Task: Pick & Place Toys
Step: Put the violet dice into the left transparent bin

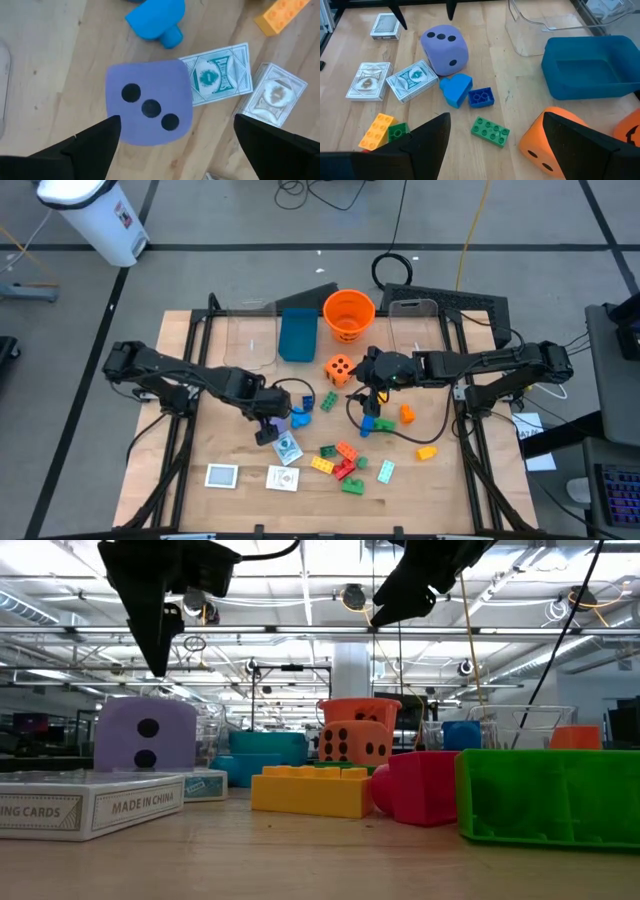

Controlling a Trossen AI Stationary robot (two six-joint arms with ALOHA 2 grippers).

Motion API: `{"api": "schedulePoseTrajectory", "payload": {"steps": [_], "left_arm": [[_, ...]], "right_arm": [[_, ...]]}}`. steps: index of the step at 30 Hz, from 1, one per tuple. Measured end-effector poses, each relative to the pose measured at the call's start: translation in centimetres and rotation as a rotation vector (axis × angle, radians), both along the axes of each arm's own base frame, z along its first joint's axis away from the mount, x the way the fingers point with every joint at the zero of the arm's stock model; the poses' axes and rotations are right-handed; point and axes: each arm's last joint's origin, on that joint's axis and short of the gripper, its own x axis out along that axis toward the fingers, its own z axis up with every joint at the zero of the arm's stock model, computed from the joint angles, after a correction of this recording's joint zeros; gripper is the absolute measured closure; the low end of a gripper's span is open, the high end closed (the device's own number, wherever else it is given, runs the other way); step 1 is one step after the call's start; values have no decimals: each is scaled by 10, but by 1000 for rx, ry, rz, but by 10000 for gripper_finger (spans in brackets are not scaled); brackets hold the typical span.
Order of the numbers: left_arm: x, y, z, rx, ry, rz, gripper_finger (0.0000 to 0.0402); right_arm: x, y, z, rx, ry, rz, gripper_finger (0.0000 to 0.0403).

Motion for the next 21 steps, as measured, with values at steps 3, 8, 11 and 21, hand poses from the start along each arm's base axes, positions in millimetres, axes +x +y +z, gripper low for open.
{"api": "schedulePoseTrajectory", "payload": {"steps": [3,8,11,21], "left_arm": [[3,0,-4,4,16,0,3],[7,0,-11,26,34,-23,3],[7,4,-15,40,29,-4,3],[4,13,-29,10,62,27,4]], "right_arm": [[0,0,0,-9,1,6,94],[0,0,0,-28,4,19,94],[0,0,0,-34,4,24,94],[0,0,0,-31,5,22,94]]}}
